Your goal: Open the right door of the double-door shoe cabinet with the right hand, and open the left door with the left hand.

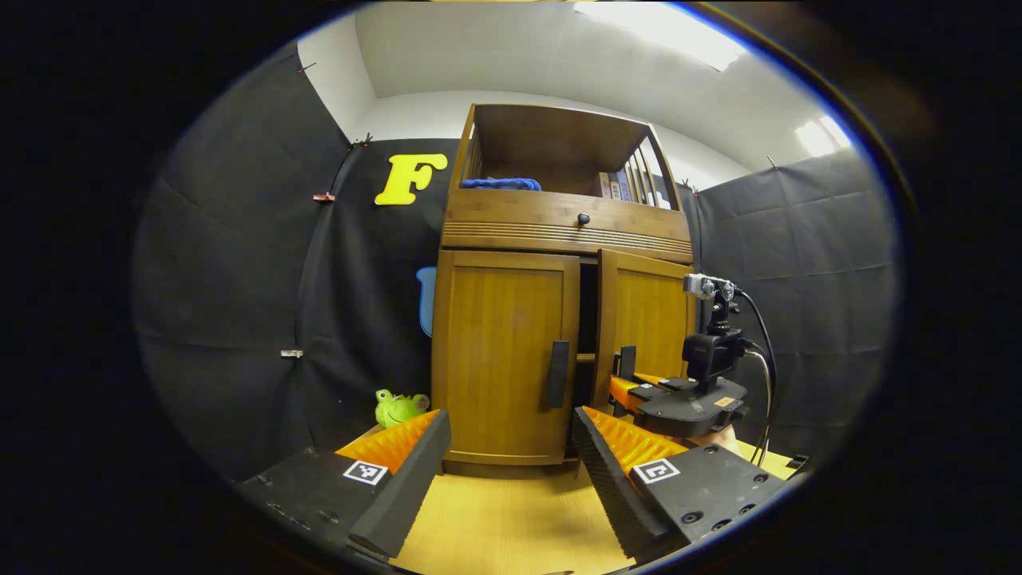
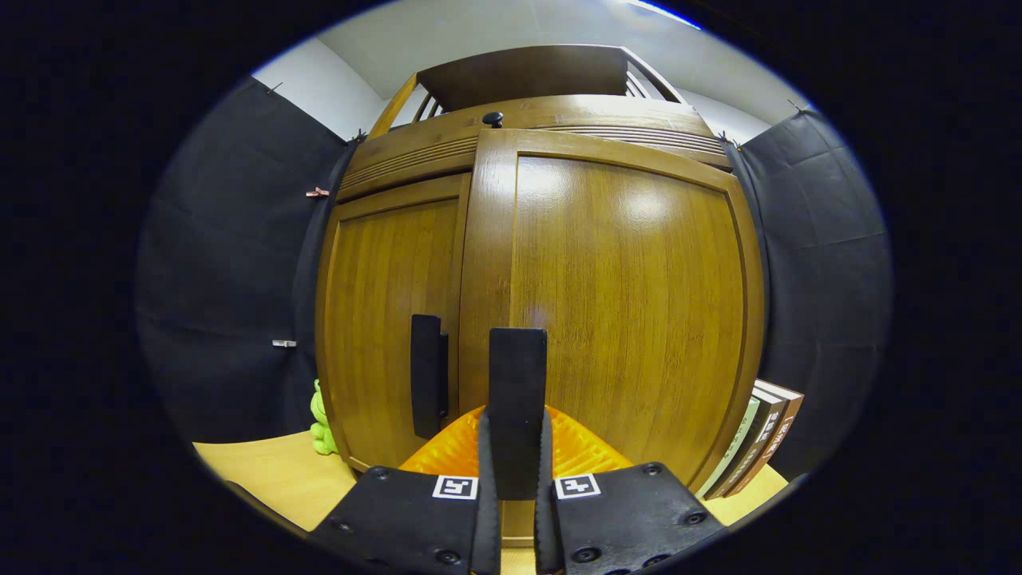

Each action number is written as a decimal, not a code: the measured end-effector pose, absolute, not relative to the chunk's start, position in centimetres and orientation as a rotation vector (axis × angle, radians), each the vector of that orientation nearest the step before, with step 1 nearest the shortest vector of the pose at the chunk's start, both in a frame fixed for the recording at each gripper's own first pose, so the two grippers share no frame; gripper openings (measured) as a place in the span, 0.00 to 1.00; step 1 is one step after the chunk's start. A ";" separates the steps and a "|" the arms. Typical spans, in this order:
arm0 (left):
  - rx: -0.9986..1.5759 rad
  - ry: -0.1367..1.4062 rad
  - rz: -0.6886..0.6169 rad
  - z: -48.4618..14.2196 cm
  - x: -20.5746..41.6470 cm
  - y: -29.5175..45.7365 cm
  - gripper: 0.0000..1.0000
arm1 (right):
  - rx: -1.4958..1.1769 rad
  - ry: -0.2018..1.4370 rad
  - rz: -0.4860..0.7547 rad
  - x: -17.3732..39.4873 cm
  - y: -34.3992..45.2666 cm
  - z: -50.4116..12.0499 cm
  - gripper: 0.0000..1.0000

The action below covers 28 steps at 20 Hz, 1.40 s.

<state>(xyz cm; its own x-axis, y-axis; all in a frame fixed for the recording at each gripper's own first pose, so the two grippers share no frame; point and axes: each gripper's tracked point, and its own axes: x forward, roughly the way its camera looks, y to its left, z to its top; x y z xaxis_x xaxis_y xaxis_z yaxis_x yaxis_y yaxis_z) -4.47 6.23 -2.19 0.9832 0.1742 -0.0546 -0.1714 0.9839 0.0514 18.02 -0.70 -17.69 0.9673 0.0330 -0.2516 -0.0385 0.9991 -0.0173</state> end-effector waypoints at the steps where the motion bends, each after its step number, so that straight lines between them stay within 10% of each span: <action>1: 0.047 0.060 0.164 -2.4 -4.1 5.8 0.96 | -0.022 0.254 0.045 17.5 -0.8 -17.5 0.16; 28: -0.010 0.078 -0.168 -5.1 2.2 -8.8 0.96 | -0.123 0.263 0.018 3.4 -11.3 -10.8 0.18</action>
<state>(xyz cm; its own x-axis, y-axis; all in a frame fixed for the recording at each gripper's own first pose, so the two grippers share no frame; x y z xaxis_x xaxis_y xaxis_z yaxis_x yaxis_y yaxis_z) 2.15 -8.76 -5.07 0.9829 -0.1676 -0.0767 0.1668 0.9858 -0.0169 3.45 -11.29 -10.80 0.9655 0.0018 -0.2605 -0.0338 0.9924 -0.1187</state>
